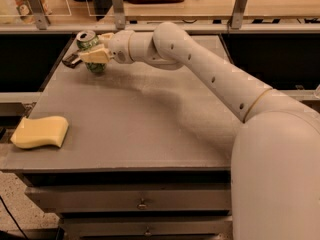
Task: Move green can near rxbar chocolate
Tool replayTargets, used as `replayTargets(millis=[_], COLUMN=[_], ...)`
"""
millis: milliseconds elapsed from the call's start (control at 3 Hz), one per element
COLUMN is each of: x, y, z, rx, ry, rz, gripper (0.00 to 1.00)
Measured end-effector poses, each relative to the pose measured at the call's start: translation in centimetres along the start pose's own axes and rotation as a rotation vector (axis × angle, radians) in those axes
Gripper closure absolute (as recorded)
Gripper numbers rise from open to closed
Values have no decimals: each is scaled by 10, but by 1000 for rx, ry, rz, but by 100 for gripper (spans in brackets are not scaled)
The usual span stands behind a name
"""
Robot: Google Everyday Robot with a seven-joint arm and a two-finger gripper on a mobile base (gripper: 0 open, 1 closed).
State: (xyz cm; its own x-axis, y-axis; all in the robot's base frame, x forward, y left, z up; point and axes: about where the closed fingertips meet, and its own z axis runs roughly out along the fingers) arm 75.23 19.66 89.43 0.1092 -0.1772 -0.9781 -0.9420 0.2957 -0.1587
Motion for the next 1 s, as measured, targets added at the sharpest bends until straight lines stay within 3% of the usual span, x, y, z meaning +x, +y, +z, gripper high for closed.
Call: replayTargets(millis=[333, 667, 1000], x=[5, 9, 10], y=[-2, -4, -6], z=[10, 17, 24], rx=[-1, 4, 2], ry=[32, 49, 52], rz=[12, 31, 44], gripper=[100, 84, 59])
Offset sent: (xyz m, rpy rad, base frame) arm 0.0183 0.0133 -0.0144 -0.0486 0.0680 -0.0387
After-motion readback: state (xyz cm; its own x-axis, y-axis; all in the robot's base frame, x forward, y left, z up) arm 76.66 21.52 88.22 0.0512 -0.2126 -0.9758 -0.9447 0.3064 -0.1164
